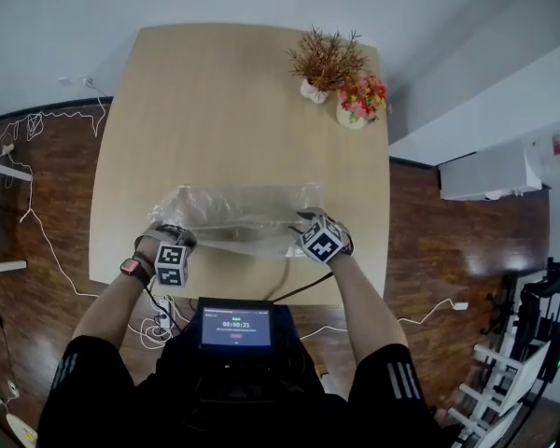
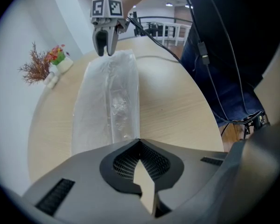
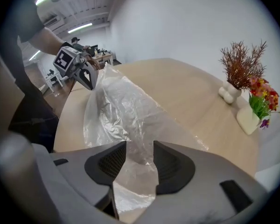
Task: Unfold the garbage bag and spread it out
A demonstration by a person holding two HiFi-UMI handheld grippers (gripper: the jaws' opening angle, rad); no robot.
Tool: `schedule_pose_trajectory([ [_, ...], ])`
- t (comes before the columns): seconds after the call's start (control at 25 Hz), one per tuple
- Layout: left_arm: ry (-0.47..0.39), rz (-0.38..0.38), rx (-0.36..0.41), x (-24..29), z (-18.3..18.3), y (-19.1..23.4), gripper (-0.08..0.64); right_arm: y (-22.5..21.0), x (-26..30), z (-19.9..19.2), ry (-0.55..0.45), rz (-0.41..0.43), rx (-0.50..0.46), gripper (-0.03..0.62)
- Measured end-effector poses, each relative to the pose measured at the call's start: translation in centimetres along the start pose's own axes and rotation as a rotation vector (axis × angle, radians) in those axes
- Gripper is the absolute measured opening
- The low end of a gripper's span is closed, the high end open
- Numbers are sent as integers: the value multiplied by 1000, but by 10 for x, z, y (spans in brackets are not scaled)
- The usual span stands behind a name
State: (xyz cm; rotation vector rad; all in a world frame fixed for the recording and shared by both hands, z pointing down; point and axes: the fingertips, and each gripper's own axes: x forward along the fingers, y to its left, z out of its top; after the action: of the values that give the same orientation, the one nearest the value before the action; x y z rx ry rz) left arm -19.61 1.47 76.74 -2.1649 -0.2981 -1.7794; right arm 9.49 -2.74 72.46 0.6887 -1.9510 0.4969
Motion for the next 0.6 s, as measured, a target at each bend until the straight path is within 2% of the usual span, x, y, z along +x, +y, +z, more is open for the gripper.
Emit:
schedule_pose_trajectory([
  [0.28, -8, 8, -41, -2, -3, 1, 3, 6, 25, -23, 62, 44, 32, 215],
  [0.52, -160, 48, -149, -31, 18, 18, 9, 5, 29, -24, 54, 50, 19, 216],
  [0.6, -192, 34, -184, -37, 19, 17, 72, 6, 27, -21, 47, 51, 6, 218],
])
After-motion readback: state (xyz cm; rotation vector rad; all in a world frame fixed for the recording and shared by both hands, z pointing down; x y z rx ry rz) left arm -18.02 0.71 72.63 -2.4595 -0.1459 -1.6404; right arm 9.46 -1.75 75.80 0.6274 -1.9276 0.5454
